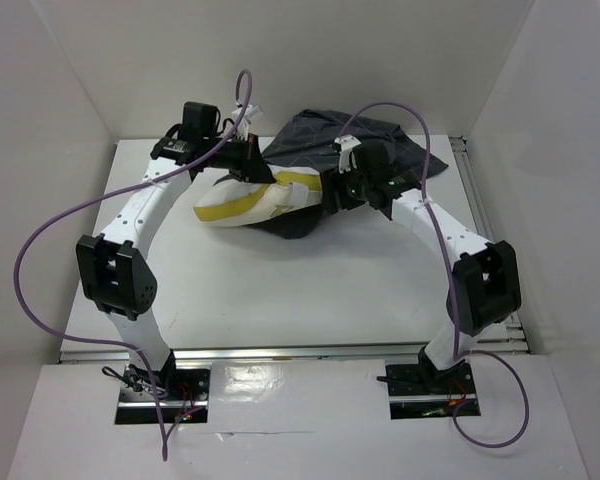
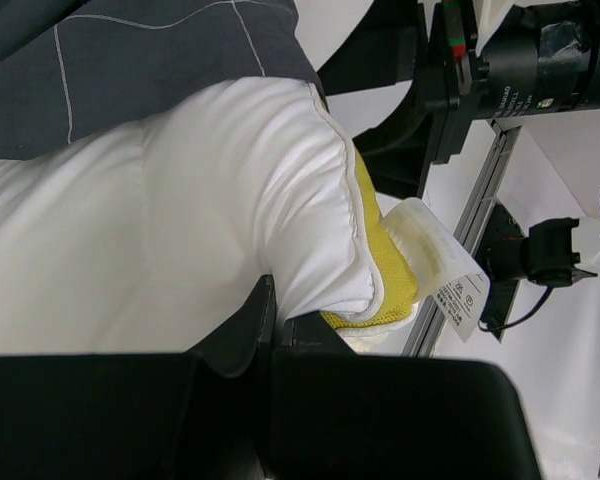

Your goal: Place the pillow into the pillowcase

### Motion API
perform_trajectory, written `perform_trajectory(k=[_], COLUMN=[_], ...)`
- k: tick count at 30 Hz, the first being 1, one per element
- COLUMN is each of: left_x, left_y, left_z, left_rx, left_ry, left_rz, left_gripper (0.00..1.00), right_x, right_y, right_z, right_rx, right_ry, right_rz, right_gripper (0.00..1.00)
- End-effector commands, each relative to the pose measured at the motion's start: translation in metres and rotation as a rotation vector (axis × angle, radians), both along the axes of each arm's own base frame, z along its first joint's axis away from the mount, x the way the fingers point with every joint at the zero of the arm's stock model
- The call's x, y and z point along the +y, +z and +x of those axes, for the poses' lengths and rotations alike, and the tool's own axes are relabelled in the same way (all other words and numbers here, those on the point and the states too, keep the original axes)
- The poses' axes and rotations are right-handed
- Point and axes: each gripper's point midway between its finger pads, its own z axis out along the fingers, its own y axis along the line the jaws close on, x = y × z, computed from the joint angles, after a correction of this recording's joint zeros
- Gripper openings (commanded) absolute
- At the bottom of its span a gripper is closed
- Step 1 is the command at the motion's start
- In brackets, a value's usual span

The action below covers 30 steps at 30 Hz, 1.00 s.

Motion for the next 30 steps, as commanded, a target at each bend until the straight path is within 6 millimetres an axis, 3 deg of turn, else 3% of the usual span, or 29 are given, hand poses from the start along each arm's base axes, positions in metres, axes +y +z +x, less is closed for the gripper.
perform_trajectory(k=[1,7,9,10,11,13,15,16,19,20,25,28,30], left_x=[0.002,0.001,0.005,0.005,0.005,0.006,0.006,0.011,0.013,0.013,0.016,0.015,0.013], left_y=[0.031,0.033,0.036,0.036,0.032,0.032,0.033,0.033,0.022,0.028,0.004,-0.008,-0.006], left_z=[0.005,0.008,0.011,0.011,0.011,0.008,0.006,0.005,0.008,0.007,0.016,0.027,0.035], left_rx=[-0.094,-0.088,-0.106,-0.106,-0.096,-0.095,-0.094,-0.093,-0.079,-0.097,-0.042,0.002,0.015], left_ry=[-0.001,-0.001,0.004,0.004,0.004,0.004,0.004,0.014,0.031,0.031,0.104,0.143,0.164], left_rz=[-0.049,-0.048,-0.046,-0.046,-0.044,-0.044,-0.044,-0.043,-0.027,-0.031,-0.022,-0.032,-0.046], left_gripper=[0.0,0.0,0.0,0.0,0.0,0.0,0.0,0.0,0.0,0.0,0.0,0.0,0.0], right_x=[-0.01,-0.007,-0.003,-0.004,-0.001,0.003,0.005,0.01,0.018,0.027,0.065,0.088,0.098], right_y=[0.033,0.002,-0.009,-0.005,-0.003,-0.001,0.011,0.011,0.051,0.069,0.162,0.204,0.213], right_z=[0.008,0.015,0.016,0.019,0.023,0.025,0.03,0.027,0.021,0.012,-0.027,-0.056,-0.07], right_rx=[-0.125,-0.065,-0.042,-0.047,-0.06,-0.061,-0.084,-0.081,-0.132,-0.144,-0.223,-0.249,-0.219], right_ry=[-0.042,-0.064,-0.047,-0.045,-0.031,-0.019,0.001,0.035,0.102,0.165,0.382,0.506,0.562], right_rz=[0.006,-0.005,-0.002,0.009,0.013,0.023,0.04,0.053,0.118,0.166,0.339,0.411,0.445], right_gripper=[0.77,0.72,0.59,0.5,0.33,0.14,0.0,0.0,0.0,0.0,0.0,0.0,0.0])
